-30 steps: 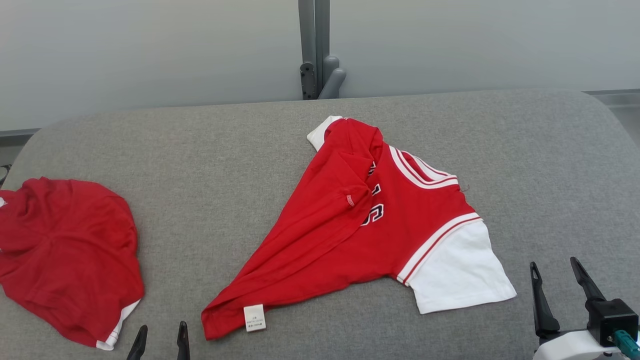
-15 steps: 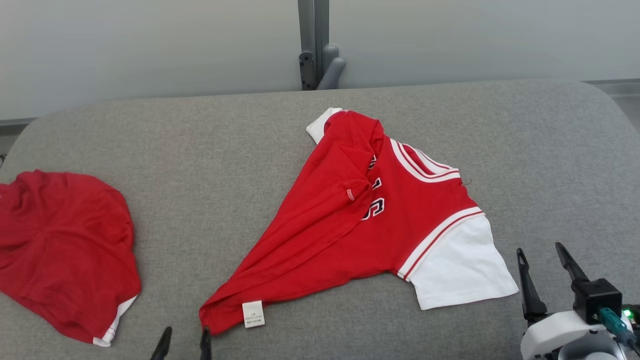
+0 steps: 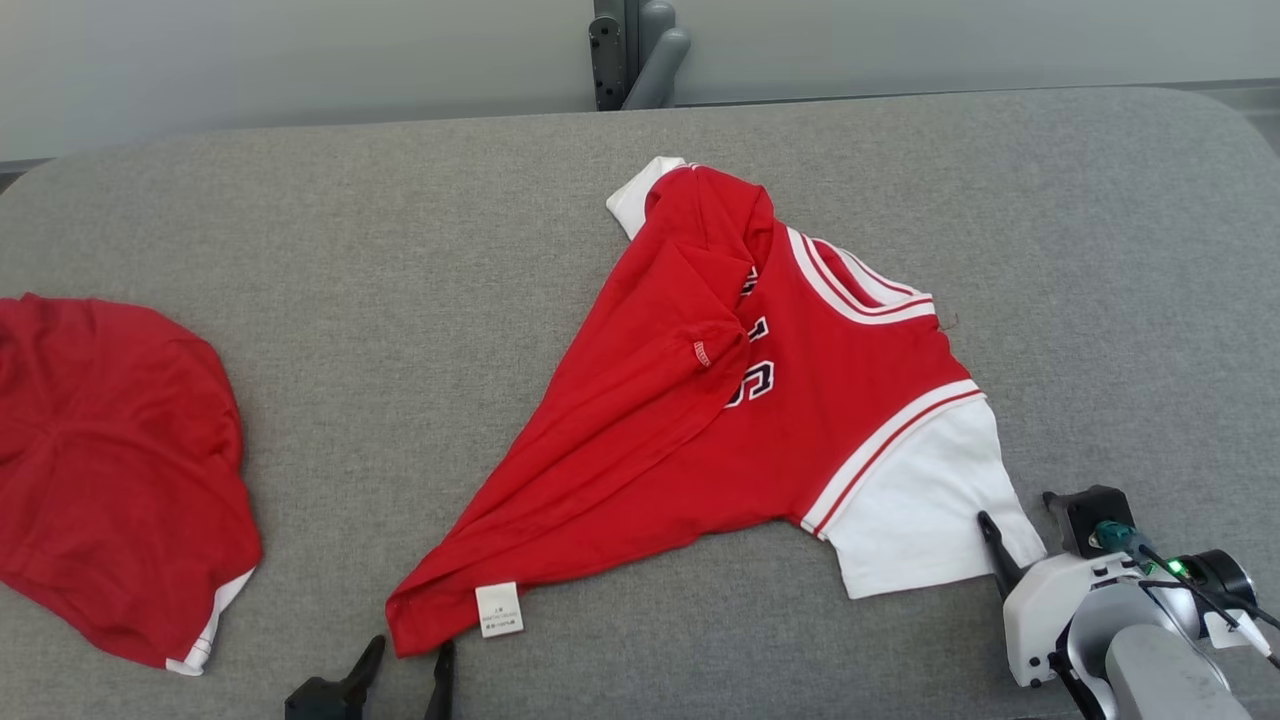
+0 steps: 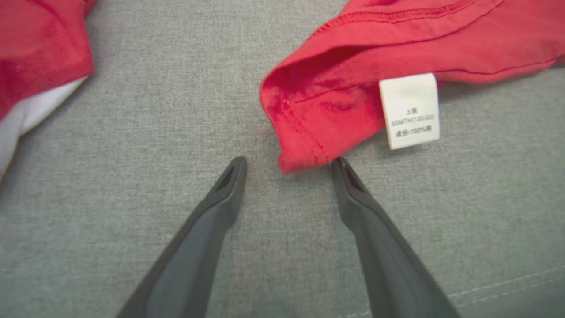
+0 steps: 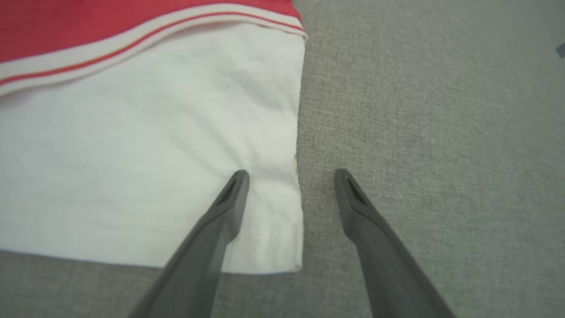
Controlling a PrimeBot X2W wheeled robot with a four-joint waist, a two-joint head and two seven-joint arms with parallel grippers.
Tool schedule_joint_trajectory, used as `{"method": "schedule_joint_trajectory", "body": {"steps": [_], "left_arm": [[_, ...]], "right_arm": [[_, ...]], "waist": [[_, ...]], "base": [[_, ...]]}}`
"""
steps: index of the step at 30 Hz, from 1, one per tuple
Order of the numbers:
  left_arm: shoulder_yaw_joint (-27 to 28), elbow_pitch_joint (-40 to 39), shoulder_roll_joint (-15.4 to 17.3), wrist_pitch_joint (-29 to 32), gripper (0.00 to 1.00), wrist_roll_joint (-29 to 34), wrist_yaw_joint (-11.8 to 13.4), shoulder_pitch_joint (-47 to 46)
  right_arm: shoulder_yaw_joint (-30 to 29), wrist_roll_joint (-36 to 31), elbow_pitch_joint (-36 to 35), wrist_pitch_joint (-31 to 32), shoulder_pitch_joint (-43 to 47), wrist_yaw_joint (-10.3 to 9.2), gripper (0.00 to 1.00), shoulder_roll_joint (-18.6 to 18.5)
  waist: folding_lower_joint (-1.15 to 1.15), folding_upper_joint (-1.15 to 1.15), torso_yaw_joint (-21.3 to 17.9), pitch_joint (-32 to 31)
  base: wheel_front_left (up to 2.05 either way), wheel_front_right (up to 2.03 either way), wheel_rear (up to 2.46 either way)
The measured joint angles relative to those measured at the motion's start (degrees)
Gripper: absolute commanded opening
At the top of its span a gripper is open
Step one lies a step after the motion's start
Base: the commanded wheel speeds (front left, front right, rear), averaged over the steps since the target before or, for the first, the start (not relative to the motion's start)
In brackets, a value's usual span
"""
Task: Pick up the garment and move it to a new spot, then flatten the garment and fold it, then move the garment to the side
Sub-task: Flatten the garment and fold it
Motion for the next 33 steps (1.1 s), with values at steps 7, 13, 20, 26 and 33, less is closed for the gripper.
{"method": "schedule_joint_trajectory", "body": {"steps": [7, 13, 20, 26, 33], "left_arm": [[-0.83, 1.45, 0.23, -0.35, 1.00, -1.82, -0.09, -1.46], [-1.89, -0.44, 0.20, -0.20, 1.00, -4.37, -0.25, -1.28], [-3.61, -5.70, 0.66, 3.85, 1.00, -8.70, -0.33, -0.86], [-3.91, -10.06, 1.27, 9.16, 1.00, -13.14, -0.33, 0.30], [-3.48, -12.37, 2.31, 11.85, 1.00, -16.19, -0.33, 1.47]], "right_arm": [[3.33, 3.23, 6.19, -0.42, -2.63, -0.09, 1.00, 0.08], [7.30, 8.22, 9.10, -0.58, -4.17, -0.43, 1.00, -0.03], [12.89, 13.69, 9.94, 0.27, -4.99, -0.24, 0.00, -0.87], [16.24, 17.57, 9.81, 0.08, -5.78, -0.07, 0.00, -2.07], [17.58, 19.58, 10.28, -1.10, -6.03, -0.01, 0.00, -2.81]], "waist": [[0.00, 0.00, 0.10, -0.21], [0.00, 0.00, -0.12, -1.10], [0.00, 0.00, 0.22, -1.15], [0.00, 0.00, -0.17, -1.11], [0.00, 0.00, -0.44, -1.23]], "base": [[0.00, 0.00, 0.00], [0.00, 0.00, 0.00], [0.00, 0.00, 0.00], [0.00, 0.00, 0.00], [0.00, 0.00, 0.00]]}}
